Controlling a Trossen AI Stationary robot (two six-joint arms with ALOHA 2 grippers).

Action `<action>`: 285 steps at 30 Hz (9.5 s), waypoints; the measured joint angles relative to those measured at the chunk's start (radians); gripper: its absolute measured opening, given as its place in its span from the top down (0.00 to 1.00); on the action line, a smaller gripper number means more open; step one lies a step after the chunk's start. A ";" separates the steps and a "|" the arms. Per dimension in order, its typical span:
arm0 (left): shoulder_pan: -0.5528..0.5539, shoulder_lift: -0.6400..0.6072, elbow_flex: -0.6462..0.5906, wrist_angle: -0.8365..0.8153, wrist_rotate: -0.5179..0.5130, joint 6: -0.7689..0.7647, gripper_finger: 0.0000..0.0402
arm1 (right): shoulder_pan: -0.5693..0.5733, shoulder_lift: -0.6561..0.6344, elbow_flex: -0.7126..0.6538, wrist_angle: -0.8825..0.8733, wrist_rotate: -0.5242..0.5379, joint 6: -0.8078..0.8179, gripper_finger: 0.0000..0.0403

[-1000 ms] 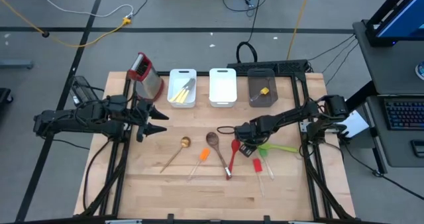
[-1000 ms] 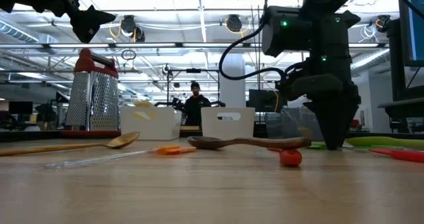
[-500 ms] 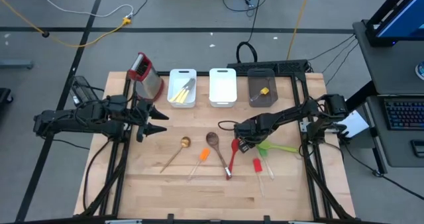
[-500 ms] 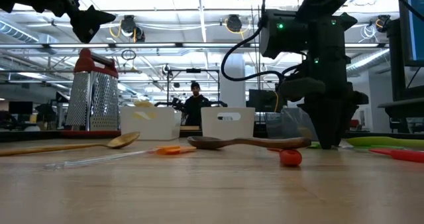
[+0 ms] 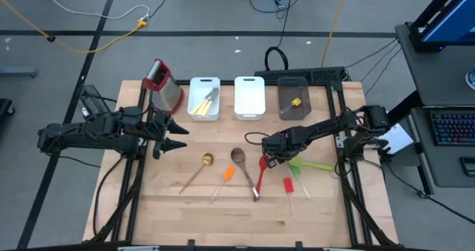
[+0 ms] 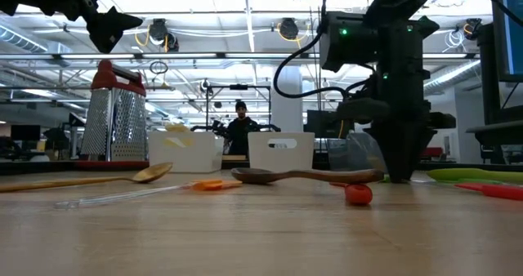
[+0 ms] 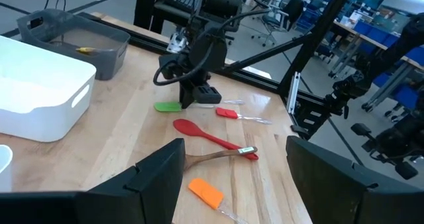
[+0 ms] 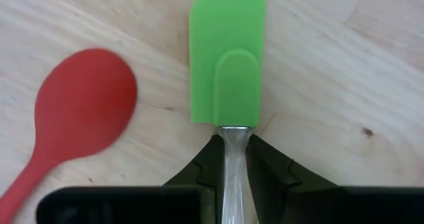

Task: Pick & Place Kitchen Items
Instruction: Put the top green spatula into the black bin

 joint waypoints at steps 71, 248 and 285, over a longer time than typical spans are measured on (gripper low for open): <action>0.001 0.000 0.000 0.001 0.000 -0.045 0.33 | -0.276 -0.597 0.000 0.441 0.107 -0.313 0.98; 0.003 0.000 0.000 -0.053 0.003 -0.080 0.33 | -0.021 0.312 0.411 -0.042 0.093 0.294 0.88; 0.004 0.000 0.000 -0.053 0.001 -0.083 0.33 | -0.078 0.189 0.410 0.010 0.148 0.221 0.35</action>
